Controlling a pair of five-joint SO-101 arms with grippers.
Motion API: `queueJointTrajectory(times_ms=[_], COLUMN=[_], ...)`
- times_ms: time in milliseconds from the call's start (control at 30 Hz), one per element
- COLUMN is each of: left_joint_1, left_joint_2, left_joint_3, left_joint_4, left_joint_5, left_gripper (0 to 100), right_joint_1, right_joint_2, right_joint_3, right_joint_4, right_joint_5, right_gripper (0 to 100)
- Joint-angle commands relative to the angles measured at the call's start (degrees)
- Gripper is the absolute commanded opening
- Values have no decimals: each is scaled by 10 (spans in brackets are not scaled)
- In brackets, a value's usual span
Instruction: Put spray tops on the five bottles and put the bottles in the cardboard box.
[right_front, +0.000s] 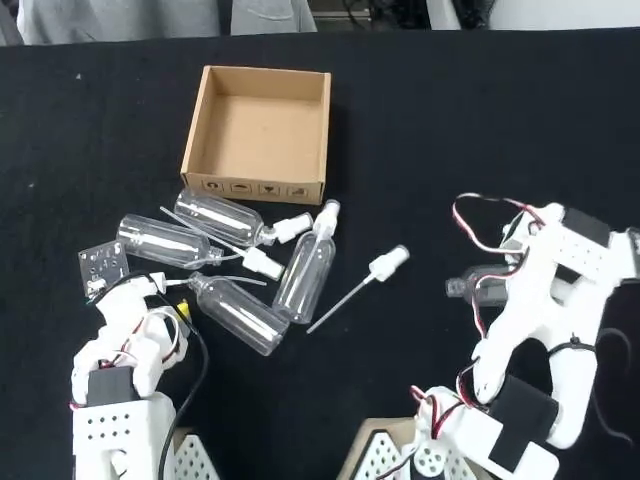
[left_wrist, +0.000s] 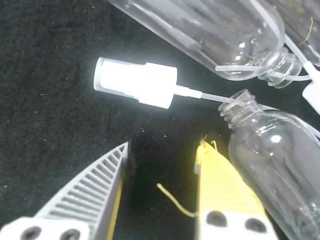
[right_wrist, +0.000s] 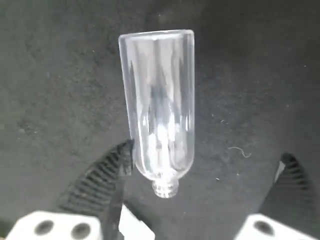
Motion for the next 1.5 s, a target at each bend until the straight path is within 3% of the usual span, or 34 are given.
queueJointTrajectory(times_ms=[0, 600, 933, 1467], left_joint_1=[-5, -5, -5, -5], left_joint_2=[-7, -7, -7, -7], left_joint_3=[15, 15, 15, 15], left_joint_4=[3, 3, 3, 3], left_joint_5=[-1, -1, -1, -1], left_gripper=[199, 199, 199, 199], right_joint_1=[-16, -12, -12, -20], right_joint_2=[-39, -39, -38, -38], right_joint_3=[-65, -109, -121, -149], right_joint_4=[51, 171, 171, 171], right_joint_5=[57, 394, 586, 960], right_gripper=[381, 381, 381, 381])
